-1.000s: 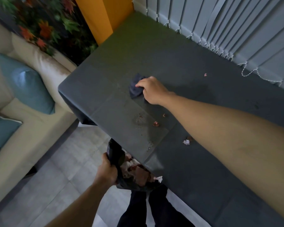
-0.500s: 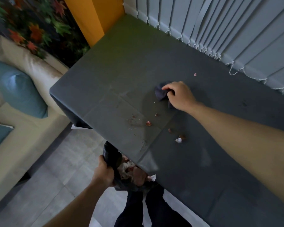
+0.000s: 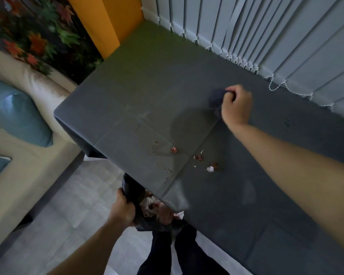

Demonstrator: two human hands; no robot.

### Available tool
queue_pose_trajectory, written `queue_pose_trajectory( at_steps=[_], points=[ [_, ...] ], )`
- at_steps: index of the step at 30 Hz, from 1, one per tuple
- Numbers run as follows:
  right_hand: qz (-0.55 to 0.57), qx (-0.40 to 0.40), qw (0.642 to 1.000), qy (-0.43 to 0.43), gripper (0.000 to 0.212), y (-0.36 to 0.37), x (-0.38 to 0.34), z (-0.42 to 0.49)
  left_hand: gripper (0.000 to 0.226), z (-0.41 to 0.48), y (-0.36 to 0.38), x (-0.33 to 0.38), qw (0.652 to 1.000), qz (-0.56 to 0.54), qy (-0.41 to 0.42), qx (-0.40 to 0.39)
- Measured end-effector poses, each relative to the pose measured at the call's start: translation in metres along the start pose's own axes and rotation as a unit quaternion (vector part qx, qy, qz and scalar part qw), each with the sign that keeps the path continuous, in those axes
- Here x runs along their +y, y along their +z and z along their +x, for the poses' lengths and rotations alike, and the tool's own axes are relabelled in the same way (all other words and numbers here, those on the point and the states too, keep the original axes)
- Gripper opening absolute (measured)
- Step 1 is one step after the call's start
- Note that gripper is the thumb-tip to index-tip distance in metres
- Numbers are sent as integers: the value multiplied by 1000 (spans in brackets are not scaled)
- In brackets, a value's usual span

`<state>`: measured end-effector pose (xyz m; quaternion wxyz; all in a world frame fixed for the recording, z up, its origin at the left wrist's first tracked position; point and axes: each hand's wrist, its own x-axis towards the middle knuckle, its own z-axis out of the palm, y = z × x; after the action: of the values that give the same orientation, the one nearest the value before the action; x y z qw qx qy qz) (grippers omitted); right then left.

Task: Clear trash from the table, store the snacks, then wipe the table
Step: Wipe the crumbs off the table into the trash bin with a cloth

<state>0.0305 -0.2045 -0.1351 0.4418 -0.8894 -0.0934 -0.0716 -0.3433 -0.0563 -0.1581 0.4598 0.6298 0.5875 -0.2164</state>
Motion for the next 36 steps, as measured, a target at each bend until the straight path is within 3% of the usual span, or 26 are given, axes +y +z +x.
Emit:
queue_pose_trajectory(
  at_steps=[3, 7, 9, 14, 18, 23, 27, 30, 32, 34, 36],
  points=[
    [-60, 22, 997, 38, 35, 5, 17, 39, 44, -1, 0, 1, 1000, -6, 1, 1],
    [-145, -129, 977, 83, 43, 20, 35, 57, 45, -2, 0, 1, 1000, -23, -2, 1],
    [-163, -153, 972, 75, 42, 23, 35, 54, 45, -3, 0, 2, 1000, -21, -1, 1],
    [-79, -241, 967, -28, 26, 11, 12, 9, 45, -6, 2, 3, 1000, -27, -9, 3],
    [-18, -396, 916, -69, 26, -3, -3, -44, 47, -7, 2, -1, 999, -34, -7, -3],
    [8, -263, 965, -19, 43, 5, -3, -46, 45, -14, 2, -3, 999, -45, 4, -8],
    [-50, -339, 935, -93, 57, 17, -4, -69, 41, -20, 6, -5, 997, -72, 7, -6],
    [-39, -407, 897, -168, 56, 5, -4, -94, 42, -23, 11, -8, 996, -89, 7, -7],
    [-29, -448, 878, -165, 49, -9, -5, -102, 43, -25, 14, -12, 995, -96, 3, -4],
    [5, -438, 888, -138, 43, -20, -8, -105, 43, -26, 16, -16, 995, -101, -4, -6],
    [40, -369, 921, -119, 43, -20, -13, -101, 43, -26, 17, -19, 995, -94, -8, -10]
  ],
)
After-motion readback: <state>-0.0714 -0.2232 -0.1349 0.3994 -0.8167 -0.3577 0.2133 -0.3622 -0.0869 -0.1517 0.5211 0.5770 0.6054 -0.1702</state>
